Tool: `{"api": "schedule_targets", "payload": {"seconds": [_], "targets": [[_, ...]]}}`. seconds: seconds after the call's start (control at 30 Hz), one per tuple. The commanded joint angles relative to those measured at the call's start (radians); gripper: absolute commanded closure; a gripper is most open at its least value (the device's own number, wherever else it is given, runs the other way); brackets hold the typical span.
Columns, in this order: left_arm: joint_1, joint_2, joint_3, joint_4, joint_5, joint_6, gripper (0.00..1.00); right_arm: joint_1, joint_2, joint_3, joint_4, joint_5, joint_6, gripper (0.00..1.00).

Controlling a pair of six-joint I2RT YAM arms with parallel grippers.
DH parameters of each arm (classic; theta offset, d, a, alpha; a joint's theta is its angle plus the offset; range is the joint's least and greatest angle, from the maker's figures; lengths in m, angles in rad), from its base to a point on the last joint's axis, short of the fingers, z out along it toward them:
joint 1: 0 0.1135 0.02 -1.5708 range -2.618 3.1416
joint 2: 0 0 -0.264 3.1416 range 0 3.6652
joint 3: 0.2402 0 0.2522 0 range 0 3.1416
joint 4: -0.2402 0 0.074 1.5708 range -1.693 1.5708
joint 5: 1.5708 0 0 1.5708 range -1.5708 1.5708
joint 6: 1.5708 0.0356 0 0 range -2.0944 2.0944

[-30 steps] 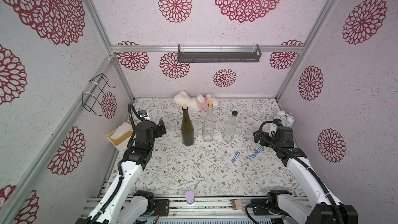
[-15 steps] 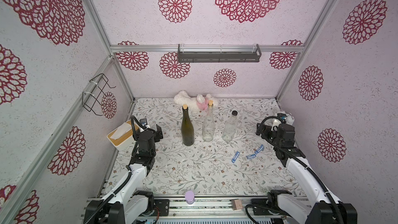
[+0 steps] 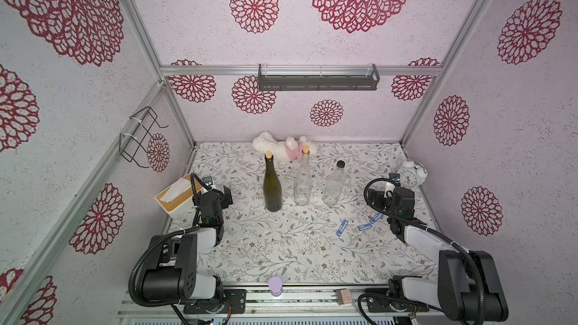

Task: Remove the label from the bottle
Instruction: Reset both arms

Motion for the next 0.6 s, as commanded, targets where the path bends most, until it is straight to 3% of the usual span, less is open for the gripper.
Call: {"api": "schedule_targets", "payload": {"seconds": [0.0,0.4,0.57], "targets": [[0.022,0.043,0.032,0.113,0.066,0.013,0.03,-0.002,0.027,-0.007,0.175,0.018,-0.039,0.01],[0.097,0.063,0.062,0.044,0.220,-0.036,0.03,0.070,0.219,-0.037,0.419,0.165,-0.129,0.01],[0.130,0.059,0.041,0.081,0.415,-0.001,0.03,0.060,0.203,-0.075,0.471,0.170,-0.109,0.01]]}}
